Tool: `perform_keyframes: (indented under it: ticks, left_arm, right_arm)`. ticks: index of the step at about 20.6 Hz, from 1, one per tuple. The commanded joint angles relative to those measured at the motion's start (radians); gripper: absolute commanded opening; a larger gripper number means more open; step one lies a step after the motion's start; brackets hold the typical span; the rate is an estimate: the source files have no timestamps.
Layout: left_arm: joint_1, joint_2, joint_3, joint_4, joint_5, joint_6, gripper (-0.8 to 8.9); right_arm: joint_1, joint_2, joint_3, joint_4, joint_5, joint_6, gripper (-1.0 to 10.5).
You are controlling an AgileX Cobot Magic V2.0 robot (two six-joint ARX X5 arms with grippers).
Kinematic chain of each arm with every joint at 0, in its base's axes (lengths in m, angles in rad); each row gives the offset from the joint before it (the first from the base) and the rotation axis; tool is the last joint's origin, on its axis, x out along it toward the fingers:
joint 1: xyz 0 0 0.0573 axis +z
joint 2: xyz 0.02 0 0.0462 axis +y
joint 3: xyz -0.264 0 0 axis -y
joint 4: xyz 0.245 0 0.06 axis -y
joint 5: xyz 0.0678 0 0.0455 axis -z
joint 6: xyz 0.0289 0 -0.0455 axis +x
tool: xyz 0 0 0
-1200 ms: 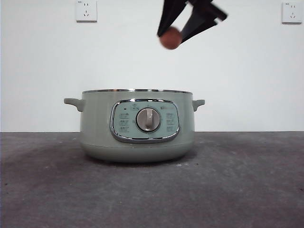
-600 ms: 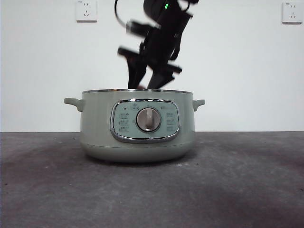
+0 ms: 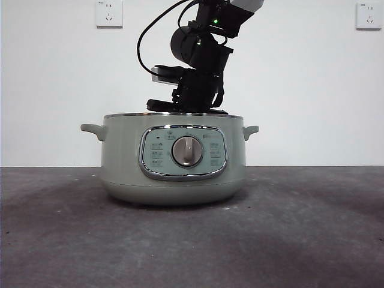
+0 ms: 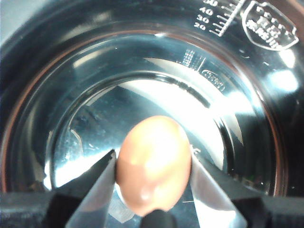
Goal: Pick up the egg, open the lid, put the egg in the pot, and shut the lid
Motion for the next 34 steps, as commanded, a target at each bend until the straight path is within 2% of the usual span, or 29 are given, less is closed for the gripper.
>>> perform_keyframes:
  ticks: [1,5,6,7,9,10,13,20,21,29,34]
  left_arm:
    - [0.003,-0.011,0.006,0.018,0.011,-0.006,-0.07]
    - [-0.005,-0.012,0.006,0.018,0.011,-0.007,-0.07]
    - [-0.009,-0.012,0.006,0.018,0.011,-0.007,-0.07]
    - [-0.012,-0.012,0.006,0.018,0.011,-0.007,-0.07]
    - [-0.013,-0.012,0.006,0.018,0.011,-0.007,-0.07]
    - [-0.013,-0.012,0.006,0.018,0.011,-0.007,-0.07]
    - [-0.013,-0.012,0.006,0.018,0.011,-0.007,-0.07]
    - [-0.044,-0.006,0.006,0.018,0.010,-0.006,-0.07]
    - [-0.050,-0.005,0.006,0.018,0.010,-0.006,-0.07]
    - [-0.078,0.035,0.006,0.020,0.010,-0.002,-0.07]
    - [-0.079,0.100,0.006,0.071,0.013,-0.002,-0.07]
  right_arm:
    - [0.005,0.029,0.005,-0.023,0.000,-0.011,-0.1]
    - [0.006,0.051,0.005,-0.052,-0.001,-0.009,-0.1]
    - [0.011,0.050,0.005,-0.047,-0.001,-0.009,0.2]
    - [0.011,0.049,0.005,-0.045,-0.001,-0.006,1.2]
    - [0.013,0.044,0.005,-0.044,-0.001,-0.002,4.3]
    - [0.013,0.040,0.009,-0.045,0.000,0.014,4.9]
    - [0.013,0.022,0.095,-0.092,-0.002,0.029,4.9]
    - [0.013,0.021,0.560,-0.478,-0.022,0.073,4.7]
    - [0.013,0.013,0.589,-0.480,-0.023,0.087,4.7]
    - [0.013,-0.250,0.591,-0.483,-0.018,0.110,4.7]
    - [0.016,-0.522,0.443,-0.483,-0.018,0.114,4.7]
